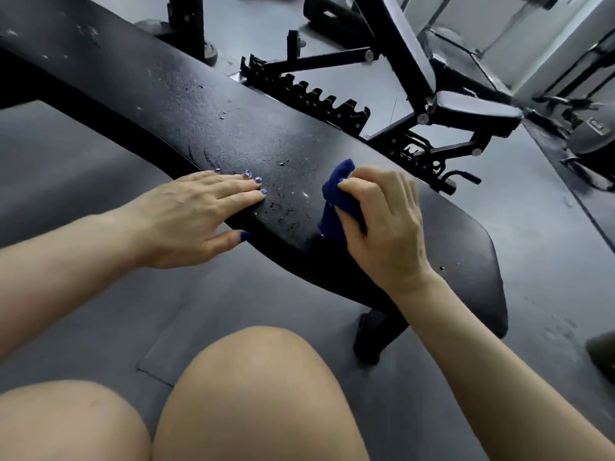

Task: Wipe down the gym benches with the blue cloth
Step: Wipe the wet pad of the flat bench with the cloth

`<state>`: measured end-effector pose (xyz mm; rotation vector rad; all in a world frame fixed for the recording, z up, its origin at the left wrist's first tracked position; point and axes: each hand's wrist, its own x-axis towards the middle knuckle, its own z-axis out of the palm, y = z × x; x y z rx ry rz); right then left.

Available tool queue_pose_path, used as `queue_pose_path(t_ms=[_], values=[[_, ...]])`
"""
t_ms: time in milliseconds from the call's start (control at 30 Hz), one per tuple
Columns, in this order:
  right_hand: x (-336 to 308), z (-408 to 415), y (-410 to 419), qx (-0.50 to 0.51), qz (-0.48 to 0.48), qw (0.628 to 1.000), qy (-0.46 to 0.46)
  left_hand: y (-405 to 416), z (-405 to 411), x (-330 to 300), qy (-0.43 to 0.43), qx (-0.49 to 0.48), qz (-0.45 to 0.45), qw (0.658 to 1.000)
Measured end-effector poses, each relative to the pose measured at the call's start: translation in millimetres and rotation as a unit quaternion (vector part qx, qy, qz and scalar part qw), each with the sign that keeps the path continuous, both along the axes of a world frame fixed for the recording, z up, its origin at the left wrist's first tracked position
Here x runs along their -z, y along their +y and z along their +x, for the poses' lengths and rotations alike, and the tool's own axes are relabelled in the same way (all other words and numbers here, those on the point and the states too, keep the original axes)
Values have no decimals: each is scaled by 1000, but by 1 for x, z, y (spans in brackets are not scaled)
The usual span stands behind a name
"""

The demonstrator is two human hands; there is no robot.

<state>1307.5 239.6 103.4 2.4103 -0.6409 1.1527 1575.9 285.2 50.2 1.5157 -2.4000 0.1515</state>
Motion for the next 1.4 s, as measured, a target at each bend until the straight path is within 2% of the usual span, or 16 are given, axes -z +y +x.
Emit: queue_pose_path(t_ms=[267, 367, 500, 600, 800, 967, 1067, 1200, 1300, 1400], values=[[38, -25, 39, -24, 107, 993, 37, 2, -4, 9, 18, -12, -12, 1000], [42, -28, 46, -2, 153, 987, 44, 2, -6, 8, 22, -15, -9, 1000], [39, -16, 46, 85, 198, 975, 44, 3, -6, 8, 21, -17, -10, 1000], [35, -21, 46, 61, 232, 969, 66, 2, -4, 9, 20, -18, 1, 1000], [37, -84, 44, -47, 170, 975, 135, -4, 5, 18, 31, -33, -16, 999], [47, -122, 47, -43, 110, 973, 200, -8, 9, 24, 43, -45, -23, 998], [57, -95, 47, -73, 91, 975, 187, -7, 9, 24, 45, -44, -23, 998], [73, -7, 44, -107, 53, 983, 141, -9, 13, 25, 37, -42, -28, 998], [74, 40, 40, -76, 29, 989, 122, -9, 13, 25, 34, -39, -30, 998], [72, 23, 43, -41, 55, 992, 110, -9, 13, 23, 37, -37, -32, 998]])
